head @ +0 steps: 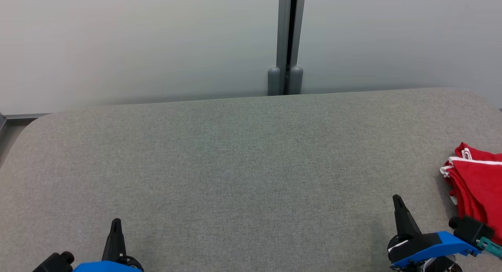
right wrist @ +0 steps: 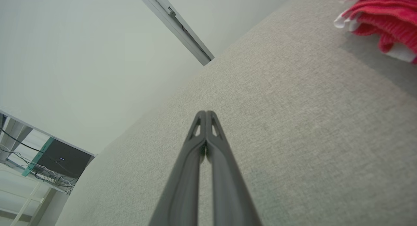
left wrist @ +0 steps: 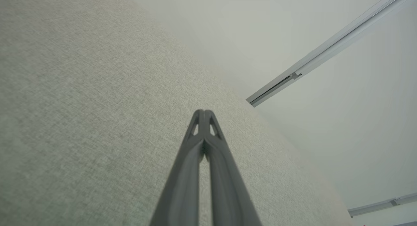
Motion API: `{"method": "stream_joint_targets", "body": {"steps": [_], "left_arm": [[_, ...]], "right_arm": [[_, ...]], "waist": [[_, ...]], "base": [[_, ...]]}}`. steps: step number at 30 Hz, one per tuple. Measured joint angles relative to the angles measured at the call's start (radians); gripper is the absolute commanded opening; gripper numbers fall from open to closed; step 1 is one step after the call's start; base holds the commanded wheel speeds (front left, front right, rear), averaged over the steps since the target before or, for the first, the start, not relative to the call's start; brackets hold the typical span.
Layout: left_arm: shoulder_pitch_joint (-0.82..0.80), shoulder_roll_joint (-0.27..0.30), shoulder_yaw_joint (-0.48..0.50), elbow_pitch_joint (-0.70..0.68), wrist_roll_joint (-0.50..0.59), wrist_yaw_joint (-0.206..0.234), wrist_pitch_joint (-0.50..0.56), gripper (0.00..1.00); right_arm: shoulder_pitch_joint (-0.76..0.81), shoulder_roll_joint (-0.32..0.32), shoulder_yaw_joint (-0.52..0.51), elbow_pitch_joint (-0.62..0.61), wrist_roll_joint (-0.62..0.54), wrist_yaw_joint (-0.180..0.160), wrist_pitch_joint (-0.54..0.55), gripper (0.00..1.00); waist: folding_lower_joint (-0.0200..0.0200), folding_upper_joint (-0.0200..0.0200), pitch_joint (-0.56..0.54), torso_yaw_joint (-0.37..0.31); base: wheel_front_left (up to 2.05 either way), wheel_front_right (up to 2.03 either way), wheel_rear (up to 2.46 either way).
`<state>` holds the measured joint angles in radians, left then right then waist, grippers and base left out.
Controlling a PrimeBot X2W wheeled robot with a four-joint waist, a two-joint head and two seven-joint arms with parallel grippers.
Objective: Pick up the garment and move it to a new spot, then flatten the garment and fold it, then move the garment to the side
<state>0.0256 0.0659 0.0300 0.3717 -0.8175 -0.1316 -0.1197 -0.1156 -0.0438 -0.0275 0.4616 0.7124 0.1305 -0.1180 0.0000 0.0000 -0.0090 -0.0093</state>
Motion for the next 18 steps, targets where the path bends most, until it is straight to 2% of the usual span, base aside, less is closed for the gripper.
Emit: {"method": "stream_joint_targets", "body": {"steps": [18], "left_arm": [[-0.032, -0.004, 0.023, -0.032, -0.207, 0.000, 0.060, 0.00]], "right_arm": [[0.000, 0.000, -0.022, -0.058, 0.233, 0.000, 0.061, 0.00]], "waist": [[0.0000, 0.0000, 0.002, 0.002]], "base": [[0.00, 0.00, 0.00]]}}
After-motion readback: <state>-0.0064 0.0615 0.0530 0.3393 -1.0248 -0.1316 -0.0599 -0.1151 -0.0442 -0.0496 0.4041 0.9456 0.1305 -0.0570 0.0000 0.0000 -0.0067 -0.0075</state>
